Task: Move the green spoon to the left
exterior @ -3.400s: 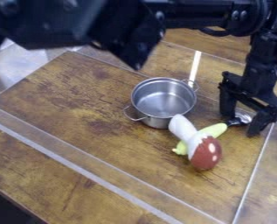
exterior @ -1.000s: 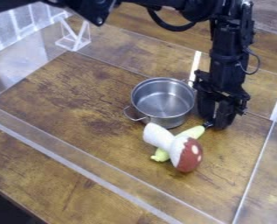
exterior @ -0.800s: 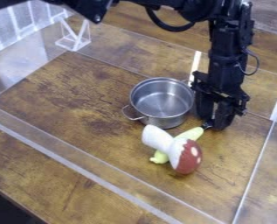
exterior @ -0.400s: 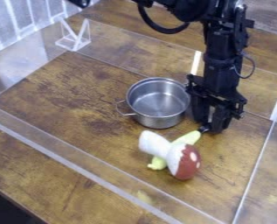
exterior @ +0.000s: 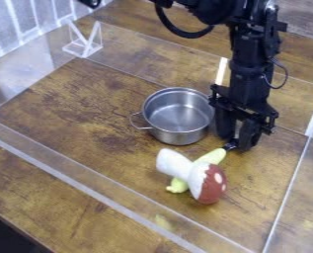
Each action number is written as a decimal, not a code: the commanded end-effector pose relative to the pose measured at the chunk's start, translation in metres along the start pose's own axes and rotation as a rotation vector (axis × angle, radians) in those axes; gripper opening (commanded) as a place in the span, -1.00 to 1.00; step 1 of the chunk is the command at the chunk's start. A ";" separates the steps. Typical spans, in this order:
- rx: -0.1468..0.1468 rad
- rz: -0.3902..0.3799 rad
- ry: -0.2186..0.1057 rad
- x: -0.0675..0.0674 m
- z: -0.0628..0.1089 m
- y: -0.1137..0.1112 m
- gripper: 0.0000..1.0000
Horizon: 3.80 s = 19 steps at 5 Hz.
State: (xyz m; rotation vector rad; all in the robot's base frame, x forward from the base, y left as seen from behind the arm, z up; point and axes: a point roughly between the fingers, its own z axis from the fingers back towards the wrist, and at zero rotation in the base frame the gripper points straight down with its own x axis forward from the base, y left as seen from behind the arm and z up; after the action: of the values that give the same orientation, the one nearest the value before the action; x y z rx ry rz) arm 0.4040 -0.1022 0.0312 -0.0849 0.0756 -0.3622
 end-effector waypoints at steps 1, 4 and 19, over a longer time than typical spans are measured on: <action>0.016 -0.008 -0.076 0.008 0.027 0.003 -1.00; 0.021 -0.045 -0.076 -0.003 0.029 0.025 -1.00; 0.067 0.006 -0.201 -0.015 0.080 0.063 -1.00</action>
State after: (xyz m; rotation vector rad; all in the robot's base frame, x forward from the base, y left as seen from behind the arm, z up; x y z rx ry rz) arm 0.4167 -0.0378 0.0572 -0.0720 -0.0153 -0.3535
